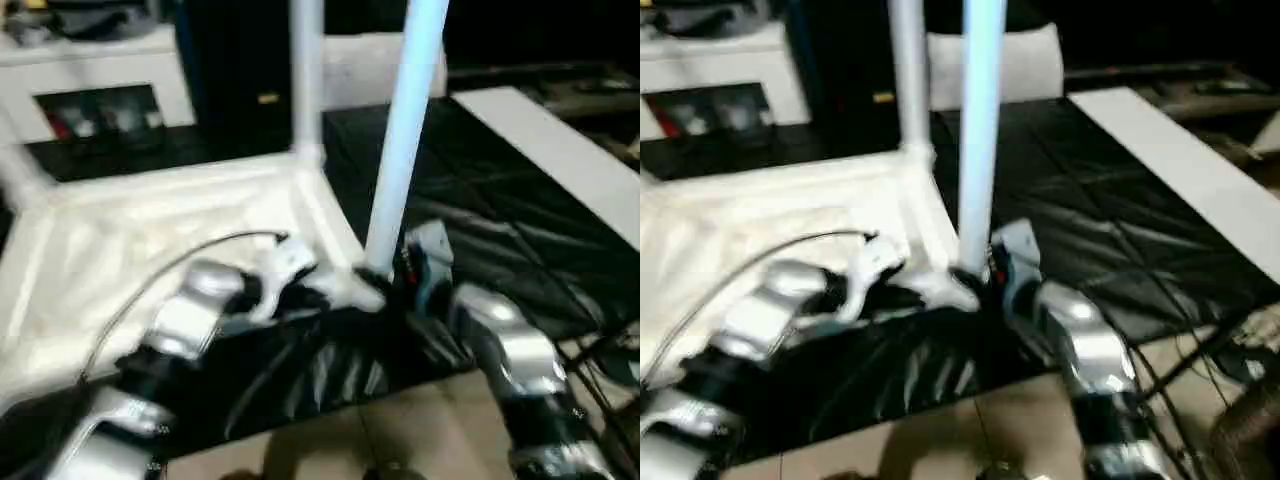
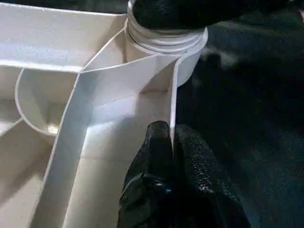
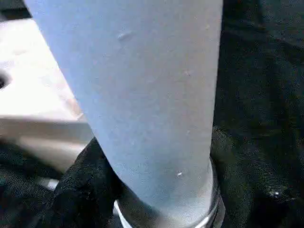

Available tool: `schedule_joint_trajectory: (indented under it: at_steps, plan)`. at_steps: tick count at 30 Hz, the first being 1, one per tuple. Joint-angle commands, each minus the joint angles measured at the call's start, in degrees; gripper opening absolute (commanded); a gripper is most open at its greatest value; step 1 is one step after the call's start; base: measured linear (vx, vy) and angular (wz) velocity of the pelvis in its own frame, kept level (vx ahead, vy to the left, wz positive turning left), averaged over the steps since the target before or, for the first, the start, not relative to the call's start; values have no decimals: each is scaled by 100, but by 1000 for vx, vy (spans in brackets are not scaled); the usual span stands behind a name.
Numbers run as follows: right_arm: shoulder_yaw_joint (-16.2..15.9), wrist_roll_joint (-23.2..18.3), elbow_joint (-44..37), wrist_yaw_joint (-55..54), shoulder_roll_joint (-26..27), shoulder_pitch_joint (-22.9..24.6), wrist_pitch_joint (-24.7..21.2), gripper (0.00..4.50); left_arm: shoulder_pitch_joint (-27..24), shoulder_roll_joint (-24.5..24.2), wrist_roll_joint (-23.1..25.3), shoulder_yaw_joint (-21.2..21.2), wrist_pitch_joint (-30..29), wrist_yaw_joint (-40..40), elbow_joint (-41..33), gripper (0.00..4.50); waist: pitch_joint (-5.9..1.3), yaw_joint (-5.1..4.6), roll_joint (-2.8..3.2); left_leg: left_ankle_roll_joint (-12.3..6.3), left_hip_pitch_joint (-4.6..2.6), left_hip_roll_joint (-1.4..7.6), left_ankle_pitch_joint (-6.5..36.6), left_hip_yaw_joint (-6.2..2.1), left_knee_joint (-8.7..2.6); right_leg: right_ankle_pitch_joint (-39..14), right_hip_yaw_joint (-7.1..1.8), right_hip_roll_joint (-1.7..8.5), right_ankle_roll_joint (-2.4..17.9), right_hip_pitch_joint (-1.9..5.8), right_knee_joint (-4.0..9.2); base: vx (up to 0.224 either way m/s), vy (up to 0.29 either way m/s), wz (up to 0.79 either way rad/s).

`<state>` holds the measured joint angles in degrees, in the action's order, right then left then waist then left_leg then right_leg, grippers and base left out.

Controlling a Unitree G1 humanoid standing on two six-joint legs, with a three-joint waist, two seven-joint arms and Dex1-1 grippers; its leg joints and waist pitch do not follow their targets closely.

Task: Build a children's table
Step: Rotate leg to tighten

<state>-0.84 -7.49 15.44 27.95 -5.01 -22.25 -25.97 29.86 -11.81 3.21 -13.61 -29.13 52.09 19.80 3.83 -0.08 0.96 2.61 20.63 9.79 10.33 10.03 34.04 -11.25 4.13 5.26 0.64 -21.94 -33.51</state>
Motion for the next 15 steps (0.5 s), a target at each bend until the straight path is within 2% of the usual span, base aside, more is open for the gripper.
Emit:
schedule_joint_trajectory:
  at_steps: [1, 3, 5, 6, 8, 9, 11, 13, 15]
  plan:
    - [-712, -49, 315, -141, 745, -146, -311, 251, 401, 584, -29, 67, -104, -882, -72, 0, -306, -12, -51, 154, -67, 280, 2467, -215, -527, -2919, -202, 356, 718, 89, 534, 0, 0, 0]
    - [-720, 58, 408, -255, 847, -213, -249, 251, 441, 660, 23, 87, -109, -995, -65, 0, -322, 10, -45, 109, -85, 276, 2376, -193, -512, -2744, -224, 365, 763, 80, 543, 0, 0, 0]
    - [-682, -21, 376, -136, 849, -205, -169, 251, 437, 626, 51, 29, -75, -927, -101, 0, -330, 31, -52, 9, -42, 281, 2158, -167, -525, -2369, -249, 356, 817, 116, 515, 0, 0, 0]
    - [-648, -84, 344, -77, 848, -187, -142, 307, 423, 590, 74, -14, -59, -888, -127, 0, -354, 32, -74, -11, -39, 284, 2084, -157, -521, -2283, -251, 355, 836, 131, 503, 0, 0, 0]
    - [-632, -113, 221, 40, 766, -113, -73, 321, 370, 456, 128, -122, 18, -745, -169, 0, -353, 59, -48, -60, -38, 292, 1927, -142, -516, -2095, -268, 367, 895, 129, 487, 0, 0, 0]
    - [-619, -117, 89, 145, 629, 1, 37, 327, 290, 308, 142, -197, 61, -579, -239, 0, -357, 60, -55, -87, -20, 294, 1860, -134, -519, -2013, -269, 357, 910, 145, 473, 0, 0, 0]
    - [-620, -113, 55, 185, 589, 35, 87, 350, 266, 271, 140, -213, 71, -538, -262, 0, -373, 78, -51, -97, -25, 301, 1821, -131, -514, -2010, -273, 358, 897, 145, 469, 0, 0, 0]
    - [-594, -29, 10, 194, 467, 113, 201, 372, 201, 192, 155, -240, 95, -483, -305, 0, -375, 81, -43, -101, -21, 300, 1755, -119, -506, -1945, -272, 348, 969, 138, 462, 0, 0, 0]
    - [-552, -78, -207, 469, 207, 284, 390, 382, 126, 23, 174, -317, 221, -284, -323, 0, -381, 101, -39, -110, -13, 298, 1700, -113, -499, -1916, -275, 355, 972, 155, 468, 0, 0, 0]
